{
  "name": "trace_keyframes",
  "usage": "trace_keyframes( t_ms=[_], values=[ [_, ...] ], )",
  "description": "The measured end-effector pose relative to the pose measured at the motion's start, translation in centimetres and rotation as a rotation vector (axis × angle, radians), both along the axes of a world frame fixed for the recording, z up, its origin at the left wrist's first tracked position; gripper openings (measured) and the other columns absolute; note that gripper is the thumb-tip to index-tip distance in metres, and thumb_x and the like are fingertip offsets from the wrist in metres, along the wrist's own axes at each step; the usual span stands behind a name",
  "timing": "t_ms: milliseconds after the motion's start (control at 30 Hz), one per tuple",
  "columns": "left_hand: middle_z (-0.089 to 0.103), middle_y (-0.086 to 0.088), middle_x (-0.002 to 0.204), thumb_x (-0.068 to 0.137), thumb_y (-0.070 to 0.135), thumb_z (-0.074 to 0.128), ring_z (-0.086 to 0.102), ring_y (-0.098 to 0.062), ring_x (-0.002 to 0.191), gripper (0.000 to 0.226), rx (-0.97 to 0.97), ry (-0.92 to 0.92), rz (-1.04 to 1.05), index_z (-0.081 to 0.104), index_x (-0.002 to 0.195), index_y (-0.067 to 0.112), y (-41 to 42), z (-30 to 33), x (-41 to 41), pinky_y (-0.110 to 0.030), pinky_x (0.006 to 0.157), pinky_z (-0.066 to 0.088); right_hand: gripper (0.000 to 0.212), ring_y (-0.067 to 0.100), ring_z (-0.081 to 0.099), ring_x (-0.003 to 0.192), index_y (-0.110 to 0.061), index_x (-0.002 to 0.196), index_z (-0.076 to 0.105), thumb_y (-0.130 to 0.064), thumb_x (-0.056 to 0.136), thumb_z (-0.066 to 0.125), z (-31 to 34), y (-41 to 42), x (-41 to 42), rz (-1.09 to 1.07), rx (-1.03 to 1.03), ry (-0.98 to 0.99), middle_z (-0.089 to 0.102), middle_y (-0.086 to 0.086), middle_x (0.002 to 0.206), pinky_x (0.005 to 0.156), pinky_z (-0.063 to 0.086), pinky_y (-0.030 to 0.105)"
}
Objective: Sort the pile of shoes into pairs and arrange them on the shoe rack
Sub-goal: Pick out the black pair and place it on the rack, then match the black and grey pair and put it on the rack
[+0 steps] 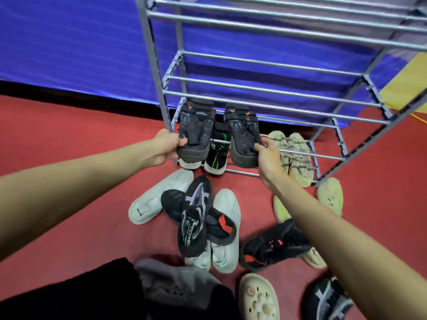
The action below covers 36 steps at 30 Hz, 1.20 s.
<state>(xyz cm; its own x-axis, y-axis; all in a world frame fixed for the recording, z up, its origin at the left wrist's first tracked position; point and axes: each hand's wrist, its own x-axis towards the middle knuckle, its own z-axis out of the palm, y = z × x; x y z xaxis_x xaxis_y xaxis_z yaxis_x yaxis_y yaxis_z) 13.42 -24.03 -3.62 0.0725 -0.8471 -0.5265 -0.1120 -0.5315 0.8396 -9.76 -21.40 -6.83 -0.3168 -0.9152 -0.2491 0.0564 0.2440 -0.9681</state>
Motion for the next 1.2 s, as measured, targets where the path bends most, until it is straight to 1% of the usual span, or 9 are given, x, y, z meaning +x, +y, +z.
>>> trace_keyframes(
  t_ms=[200,333,467,567,700,833,1033,1133,1200],
  values=[
    [0.063,-0.017,0.125,0.096,0.002,0.051,0.063,-0.026,0.103,0.039,-0.054,-0.033,0.054,0.048,0.135,-0.002,-5.4,-2.8,-0.4,-0.036,0.081,0.055,0.025,0.012,0.054,0.07,-0.01,0.104,0.047,0.007,0.09,0.037,-1.6,-7.5,3.4,-0.022,0.007,-0.092,0.055,0.0,0.078,0.065,0.047,0.023],
    [0.061,-0.026,0.129,0.096,0.002,0.047,0.061,-0.034,0.116,0.035,-0.082,-0.081,0.053,0.053,0.129,-0.007,-7.9,-3.9,-0.3,-0.042,0.096,0.049,0.025,0.016,0.05,0.076,-0.013,0.092,0.044,0.01,0.087,0.034,-3.1,-10.1,5.3,-0.05,0.049,-0.189,0.051,0.003,0.082,0.075,0.044,0.031],
    [0.06,-0.021,0.115,0.096,0.003,0.045,0.058,-0.028,0.103,0.035,-0.088,-0.103,0.049,0.051,0.128,-0.01,-9.5,-4.8,-0.2,-0.035,0.088,0.045,0.031,0.015,0.048,0.083,-0.007,0.114,0.04,0.009,0.089,0.035,-4.6,-10.3,6.5,-0.026,0.054,-0.136,0.05,0.004,0.091,0.078,0.043,0.029],
    [0.058,-0.014,0.098,0.096,0.004,0.044,0.055,-0.024,0.089,0.024,-0.083,-0.147,0.045,0.055,0.116,-0.004,-9.9,-5.3,-0.3,-0.03,0.076,0.043,0.04,0.013,0.049,0.085,-0.001,0.131,0.035,0.004,0.092,0.038,-4.8,-10.6,6.6,-0.014,0.059,-0.059,0.051,0.009,0.105,0.071,0.042,0.022],
    [0.057,-0.024,0.131,0.099,0.008,0.041,0.057,-0.035,0.122,0.036,-0.085,-0.256,0.018,0.052,0.131,-0.004,-10.0,-5.3,-0.8,-0.033,0.09,0.046,0.042,0.024,0.055,0.109,-0.003,0.136,0.037,-0.011,0.095,0.043,-4.9,-10.8,6.2,0.047,0.074,0.127,0.057,0.017,0.128,0.104,0.042,0.039],
    [0.053,-0.021,0.14,0.101,0.014,0.039,0.05,-0.033,0.13,0.04,-0.084,-0.381,0.05,0.046,0.138,-0.001,-9.6,-4.9,-1.5,-0.034,0.103,0.041,0.05,0.029,0.048,0.129,-0.003,0.141,0.033,-0.026,0.097,0.042,-4.3,-10.3,6.0,0.173,0.144,0.247,0.051,0.013,0.139,0.112,0.036,0.044],
    [0.058,-0.021,0.131,0.093,0.006,0.041,0.054,-0.038,0.122,0.038,-0.087,-0.547,0.032,0.052,0.129,0.001,-7.0,-3.8,-1.8,-0.04,0.099,0.045,0.032,0.034,0.056,0.112,0.002,0.119,0.05,-0.013,0.092,0.043,-1.7,-8.2,5.8,0.285,0.131,0.387,0.06,0.019,0.118,0.099,0.044,0.043],
    [0.057,-0.028,0.132,0.089,0.001,0.04,0.056,-0.042,0.12,0.042,-0.045,-0.562,0.023,0.053,0.128,-0.008,-4.8,-3.6,-1.6,-0.043,0.095,0.048,0.035,0.037,0.053,0.113,0.005,0.12,0.046,-0.006,0.086,0.046,-0.7,-6.0,5.7,0.402,0.082,0.602,0.057,0.023,0.121,0.095,0.045,0.042],
    [0.058,-0.032,0.13,0.088,0.0,0.041,0.061,-0.042,0.104,0.036,-0.04,-0.53,0.01,0.056,0.118,-0.011,-3.0,-4.0,-1.6,-0.044,0.084,0.05,0.04,0.039,0.051,0.114,0.006,0.121,0.042,-0.004,0.084,0.048,-0.5,-4.1,5.8,0.507,0.067,0.733,0.054,0.026,0.123,0.093,0.044,0.041]
  ],
)
